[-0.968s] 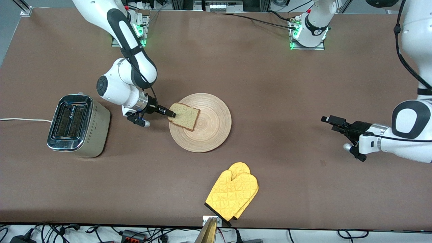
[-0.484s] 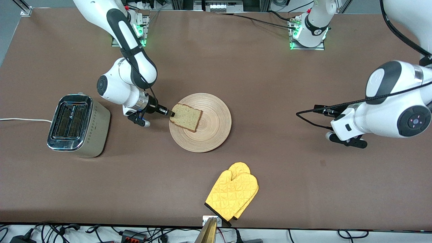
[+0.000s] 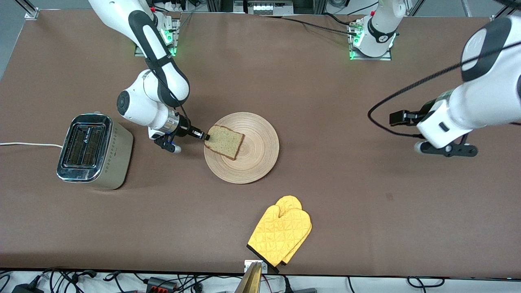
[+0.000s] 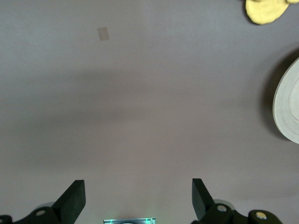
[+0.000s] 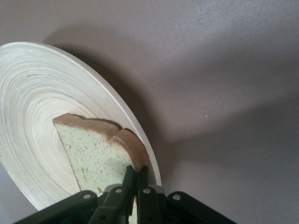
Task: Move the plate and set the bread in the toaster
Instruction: 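Lift the bread with the right gripper and carry it over the toaster slot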
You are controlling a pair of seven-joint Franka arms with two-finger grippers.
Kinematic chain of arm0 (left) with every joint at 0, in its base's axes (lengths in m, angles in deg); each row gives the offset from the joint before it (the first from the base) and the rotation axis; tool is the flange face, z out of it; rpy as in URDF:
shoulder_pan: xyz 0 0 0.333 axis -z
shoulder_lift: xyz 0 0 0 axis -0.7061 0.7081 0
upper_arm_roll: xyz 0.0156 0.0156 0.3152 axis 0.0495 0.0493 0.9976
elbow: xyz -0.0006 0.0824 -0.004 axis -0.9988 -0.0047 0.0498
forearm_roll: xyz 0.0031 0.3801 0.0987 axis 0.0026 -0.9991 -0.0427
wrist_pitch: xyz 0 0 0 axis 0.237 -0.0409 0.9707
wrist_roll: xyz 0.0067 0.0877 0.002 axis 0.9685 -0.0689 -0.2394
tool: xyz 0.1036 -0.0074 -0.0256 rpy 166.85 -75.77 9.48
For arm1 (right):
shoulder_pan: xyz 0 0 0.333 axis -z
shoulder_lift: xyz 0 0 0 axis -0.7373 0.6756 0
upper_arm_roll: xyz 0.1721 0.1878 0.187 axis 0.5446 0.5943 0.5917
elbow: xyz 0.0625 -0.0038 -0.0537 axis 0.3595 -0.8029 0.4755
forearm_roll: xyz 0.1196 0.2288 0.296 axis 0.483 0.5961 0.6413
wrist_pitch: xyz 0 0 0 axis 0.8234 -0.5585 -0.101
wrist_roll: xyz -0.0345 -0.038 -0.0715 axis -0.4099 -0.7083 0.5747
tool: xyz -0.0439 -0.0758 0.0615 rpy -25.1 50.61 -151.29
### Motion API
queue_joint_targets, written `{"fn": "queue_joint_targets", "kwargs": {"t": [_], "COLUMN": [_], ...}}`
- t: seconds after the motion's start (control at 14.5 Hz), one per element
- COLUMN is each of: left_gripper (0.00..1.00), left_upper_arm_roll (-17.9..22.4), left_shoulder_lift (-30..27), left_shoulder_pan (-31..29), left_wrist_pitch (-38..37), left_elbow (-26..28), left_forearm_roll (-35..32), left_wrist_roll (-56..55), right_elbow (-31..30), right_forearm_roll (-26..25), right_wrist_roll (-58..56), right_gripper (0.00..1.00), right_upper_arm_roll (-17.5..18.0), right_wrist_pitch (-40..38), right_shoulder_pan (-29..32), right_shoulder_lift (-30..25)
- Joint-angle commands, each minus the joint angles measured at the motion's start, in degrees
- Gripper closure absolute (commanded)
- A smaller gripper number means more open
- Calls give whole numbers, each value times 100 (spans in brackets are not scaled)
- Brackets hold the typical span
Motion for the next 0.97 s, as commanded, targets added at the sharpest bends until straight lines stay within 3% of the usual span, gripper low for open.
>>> {"fn": "queue_joint_targets", "kwargs": {"t": [0.0,0.07,0.14,0.28,0.41,0.48,0.76,0.9], "left_gripper": [0,0,0,0,0,0,0,0], "left_upper_arm_roll": [194,420,936,1686,1758,1750,1706,1706], "left_shoulder_lift": [-570,-624,-703,-1245,-1843,-1968,-1952,-1890], "left_shoulder_pan": [-27,8,270,781,782,782,756,764], "left_wrist_pitch": [-2,-2,68,837,1839,2026,1722,1388], "left_elbow": [110,145,241,1045,2101,2245,2063,1869], "left_forearm_roll": [216,251,313,401,410,401,401,401], "left_wrist_roll": [-95,-78,-69,-42,-16,10,528,661], "right_elbow": [-33,-15,11,99,405,668,2283,3058], "right_forearm_roll": [153,100,30,-329,-654,-1039,-3121,-3738], "right_wrist_roll": [-2,-11,-11,33,94,208,675,614], "right_gripper": [100,100,100,100,100,100,100,100], "right_upper_arm_roll": [-67,-85,-137,-357,-733,-927,-1393,-1517], "right_wrist_pitch": [71,45,-95,-314,-1041,-1480,-3649,-4819], "right_shoulder_pan": [-64,-37,-20,-37,-63,-89,33,208], "right_shoulder_lift": [-128,-172,-233,-383,-401,-401,-331,-296]}}
